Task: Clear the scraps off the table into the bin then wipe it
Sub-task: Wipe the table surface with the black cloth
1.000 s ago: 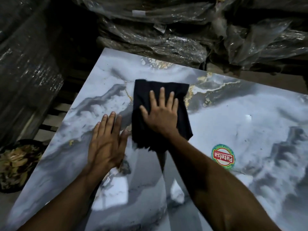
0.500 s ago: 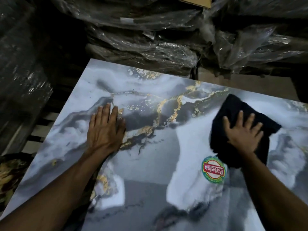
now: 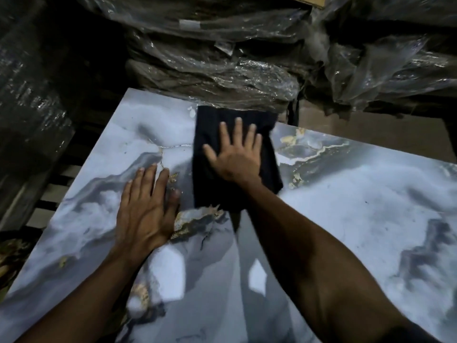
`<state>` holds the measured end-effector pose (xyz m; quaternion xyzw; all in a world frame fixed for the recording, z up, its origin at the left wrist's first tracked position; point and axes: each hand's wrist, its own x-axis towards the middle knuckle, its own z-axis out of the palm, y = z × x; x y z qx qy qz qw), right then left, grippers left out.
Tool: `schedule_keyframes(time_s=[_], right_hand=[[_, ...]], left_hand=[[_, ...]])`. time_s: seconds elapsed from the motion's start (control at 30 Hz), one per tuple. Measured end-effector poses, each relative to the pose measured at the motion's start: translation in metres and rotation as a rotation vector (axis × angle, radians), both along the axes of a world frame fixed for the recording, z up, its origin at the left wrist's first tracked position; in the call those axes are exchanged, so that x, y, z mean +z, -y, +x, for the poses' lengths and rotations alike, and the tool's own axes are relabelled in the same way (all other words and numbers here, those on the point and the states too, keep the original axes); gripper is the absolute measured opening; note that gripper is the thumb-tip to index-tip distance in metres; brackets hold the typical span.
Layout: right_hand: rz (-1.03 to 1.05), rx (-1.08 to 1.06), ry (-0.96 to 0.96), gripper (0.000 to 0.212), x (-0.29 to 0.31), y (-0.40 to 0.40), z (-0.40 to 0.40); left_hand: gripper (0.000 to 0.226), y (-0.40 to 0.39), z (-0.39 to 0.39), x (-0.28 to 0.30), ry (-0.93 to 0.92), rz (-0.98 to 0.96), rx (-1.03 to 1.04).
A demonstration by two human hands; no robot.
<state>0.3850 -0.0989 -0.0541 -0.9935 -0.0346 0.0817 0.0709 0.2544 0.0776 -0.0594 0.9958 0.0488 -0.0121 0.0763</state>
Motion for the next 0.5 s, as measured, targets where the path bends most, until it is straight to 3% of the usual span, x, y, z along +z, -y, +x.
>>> schedule_keyframes(time_s=[0.1, 0.37, 0.5], right_hand=[[0.012, 0.07, -0.016, 0.077, 0.001, 0.008, -0.007], [-0.073, -0.458, -0.039, 0.08, 0.007, 0.199, -0.024], [-0.05, -0.543, -0.078, 0.081, 0.01, 0.212, -0.016]], left_hand=[[0.063, 0.0, 0.0, 0.001, -0.001, 0.008, -0.01], [0.067, 0.004, 0.001, 0.003, 0.001, -0.008, -0.005], [0.065, 0.004, 0.002, 0.002, -0.01, -0.008, -0.003]])
